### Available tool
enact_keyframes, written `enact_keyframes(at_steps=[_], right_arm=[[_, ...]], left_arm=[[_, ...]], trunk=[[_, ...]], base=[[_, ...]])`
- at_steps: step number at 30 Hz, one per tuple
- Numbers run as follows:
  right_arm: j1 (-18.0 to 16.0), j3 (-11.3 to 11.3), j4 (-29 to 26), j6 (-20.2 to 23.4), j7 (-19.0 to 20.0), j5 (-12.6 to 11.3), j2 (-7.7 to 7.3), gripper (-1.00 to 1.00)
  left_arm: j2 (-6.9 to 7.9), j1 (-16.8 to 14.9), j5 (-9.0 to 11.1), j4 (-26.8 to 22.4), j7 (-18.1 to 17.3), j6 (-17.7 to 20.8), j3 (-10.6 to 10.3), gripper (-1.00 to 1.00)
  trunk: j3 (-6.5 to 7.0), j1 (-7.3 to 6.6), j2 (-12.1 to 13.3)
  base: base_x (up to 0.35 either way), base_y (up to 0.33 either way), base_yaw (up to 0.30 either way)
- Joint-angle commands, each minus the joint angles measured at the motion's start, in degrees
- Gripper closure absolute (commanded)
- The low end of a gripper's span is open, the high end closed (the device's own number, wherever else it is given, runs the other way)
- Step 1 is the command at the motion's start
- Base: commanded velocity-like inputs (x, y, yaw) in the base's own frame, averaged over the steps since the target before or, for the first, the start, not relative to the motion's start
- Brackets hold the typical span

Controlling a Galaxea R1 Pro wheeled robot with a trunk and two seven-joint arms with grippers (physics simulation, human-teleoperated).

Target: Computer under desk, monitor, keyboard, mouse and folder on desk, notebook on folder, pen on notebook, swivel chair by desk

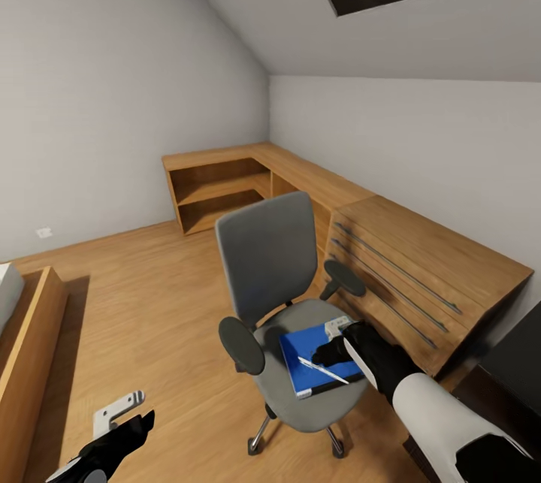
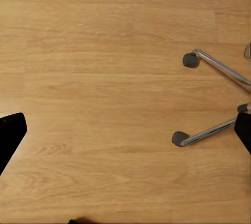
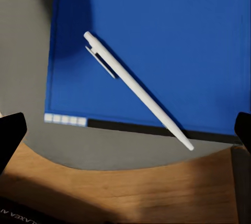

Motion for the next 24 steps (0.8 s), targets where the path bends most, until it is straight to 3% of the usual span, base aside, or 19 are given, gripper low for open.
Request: enact_keyframes(at_steps=[1, 4, 9, 13, 17, 24], right_arm=[[0.0, 0.4, -0.1, -0.4, 0.0, -0.2, -0.14, -1.00], [0.1, 0.6, -0.1, -2.0, 0.0, 1.1, -0.39, -1.00], [0.7, 4.6, 0.1, -4.4, 3.0, 8.2, -0.58, -1.00], [1.3, 8.6, 2.5, -7.0, 11.3, 14.9, -1.26, -1.00], [1.4, 9.4, 3.1, -10.8, 17.2, 16.9, -2.25, -1.00], [1.5, 9.6, 3.3, -16.9, 25.9, 17.6, -3.72, -1.00]], left_arm=[[0.02, 0.0, 0.6, -0.1, 0.5, 0.1, -0.1, -1.00], [0.05, 0.0, 0.5, 0.0, 0.4, 0.1, -0.1, -1.00], [0.06, 0.0, 0.4, 0.0, 0.4, 0.1, -0.1, -1.00], [0.06, 0.0, 0.4, 0.1, 0.4, 0.1, -0.2, -1.00], [0.06, 0.0, 0.4, 0.0, 0.4, 0.1, -0.2, -1.00], [0.06, 0.0, 0.4, 0.0, 0.4, 0.1, -0.2, -1.00]], trunk=[[-0.05, 0.03, 0.0], [-0.05, 0.03, 0.0], [-0.05, 0.03, 0.0], [-0.05, 0.03, 0.0], [-0.05, 0.03, 0.0], [-0.05, 0.03, 0.0]], base=[[0.275, 0.000, 0.000], [0.269, 0.000, 0.000], [0.073, 0.000, 0.000], [0.010, 0.000, 0.000], [0.001, 0.000, 0.000], [0.000, 0.000, 0.000]])
